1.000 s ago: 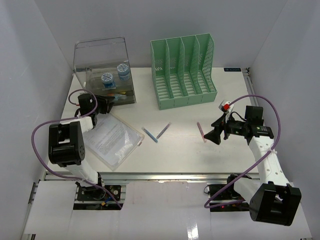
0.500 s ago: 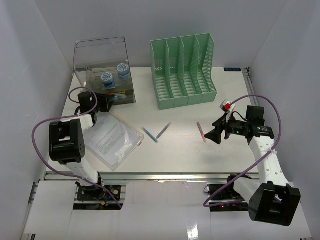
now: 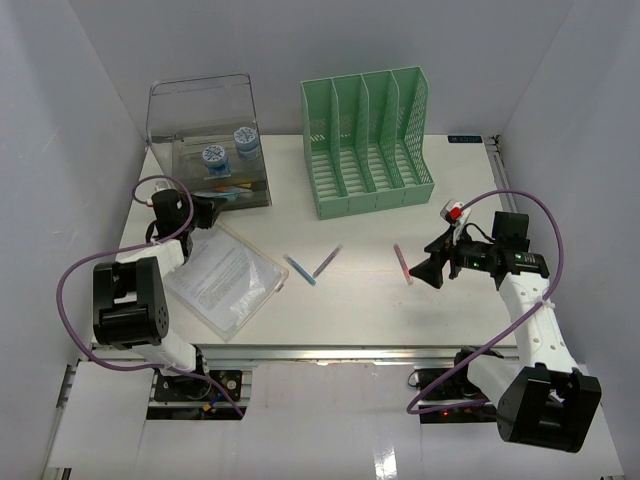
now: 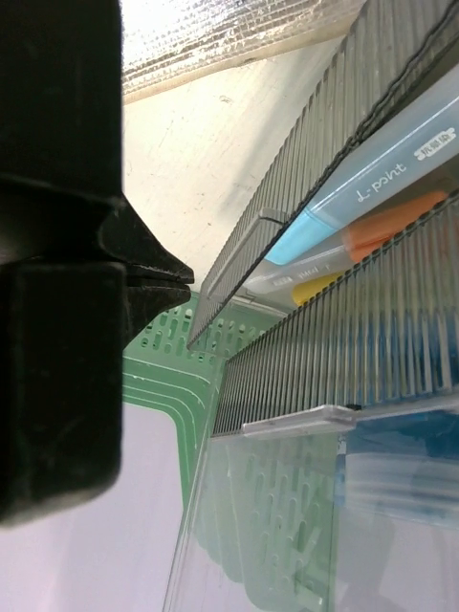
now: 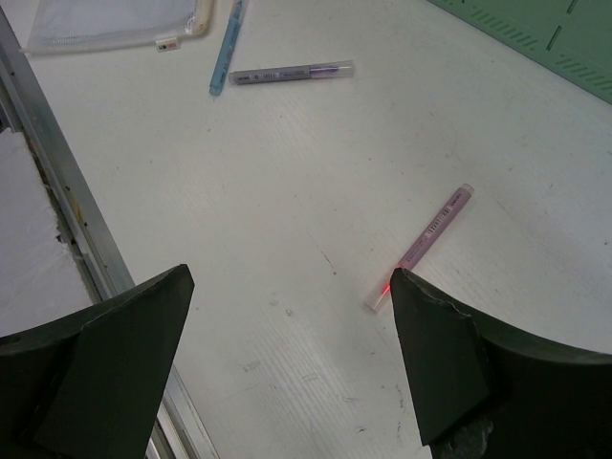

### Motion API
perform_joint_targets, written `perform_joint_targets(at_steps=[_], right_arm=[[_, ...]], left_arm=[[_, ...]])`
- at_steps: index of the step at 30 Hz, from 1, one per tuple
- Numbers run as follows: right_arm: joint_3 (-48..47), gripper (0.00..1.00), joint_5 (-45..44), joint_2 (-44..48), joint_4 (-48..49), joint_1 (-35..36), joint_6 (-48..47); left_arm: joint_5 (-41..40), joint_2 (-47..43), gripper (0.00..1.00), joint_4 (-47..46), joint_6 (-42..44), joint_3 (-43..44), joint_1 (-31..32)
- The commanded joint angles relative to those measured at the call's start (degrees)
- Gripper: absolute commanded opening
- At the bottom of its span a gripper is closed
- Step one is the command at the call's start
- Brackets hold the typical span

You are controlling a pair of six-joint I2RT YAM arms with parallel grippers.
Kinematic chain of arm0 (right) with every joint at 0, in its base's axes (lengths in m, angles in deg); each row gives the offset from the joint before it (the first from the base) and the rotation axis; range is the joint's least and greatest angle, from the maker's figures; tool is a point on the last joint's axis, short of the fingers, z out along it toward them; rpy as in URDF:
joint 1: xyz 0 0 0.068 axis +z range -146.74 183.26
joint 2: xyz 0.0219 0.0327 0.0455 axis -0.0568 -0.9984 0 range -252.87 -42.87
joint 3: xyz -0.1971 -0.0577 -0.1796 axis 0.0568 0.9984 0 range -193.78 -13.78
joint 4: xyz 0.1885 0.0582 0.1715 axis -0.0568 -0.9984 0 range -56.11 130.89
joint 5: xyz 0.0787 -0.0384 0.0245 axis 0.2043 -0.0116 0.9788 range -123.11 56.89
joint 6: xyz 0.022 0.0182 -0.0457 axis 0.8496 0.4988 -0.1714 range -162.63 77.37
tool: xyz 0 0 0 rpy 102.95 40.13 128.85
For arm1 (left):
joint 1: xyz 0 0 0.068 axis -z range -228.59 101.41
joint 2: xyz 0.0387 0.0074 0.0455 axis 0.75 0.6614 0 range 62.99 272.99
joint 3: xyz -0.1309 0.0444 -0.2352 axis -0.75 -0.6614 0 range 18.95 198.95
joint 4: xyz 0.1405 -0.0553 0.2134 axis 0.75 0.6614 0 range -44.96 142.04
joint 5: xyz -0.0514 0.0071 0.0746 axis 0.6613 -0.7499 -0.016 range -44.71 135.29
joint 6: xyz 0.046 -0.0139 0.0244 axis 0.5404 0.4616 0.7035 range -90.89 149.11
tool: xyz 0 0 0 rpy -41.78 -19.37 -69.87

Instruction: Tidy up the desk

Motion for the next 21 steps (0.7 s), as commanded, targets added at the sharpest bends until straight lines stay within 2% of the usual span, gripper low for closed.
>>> perform_joint_targets(at_steps=[1,14,17,21], right_arm=[[0.42,0.90,1.36,0.50,0.78,-0.38,-0.54],[0.45,0.90,1.18,0.12,0.87,-0.73,-0.54],[0.51,0.90,1.13,0.06,0.81,-0.87,-0.54],[0.51,0.90,1.02,0.14,0.86,-1.00,-0.54]], left_arm=[[0.15,-0.94,0.03,0.73,-0.15,-1.00,-0.38],[-0.52,9.68,0.03,2.14,-1.26,6.36,-0.38],[-0.53,11.41,0.07,0.75,-2.26,8.16,-0.38],[-0.28,12.73,0.19,1.66,-2.77,11.34,-0.38]])
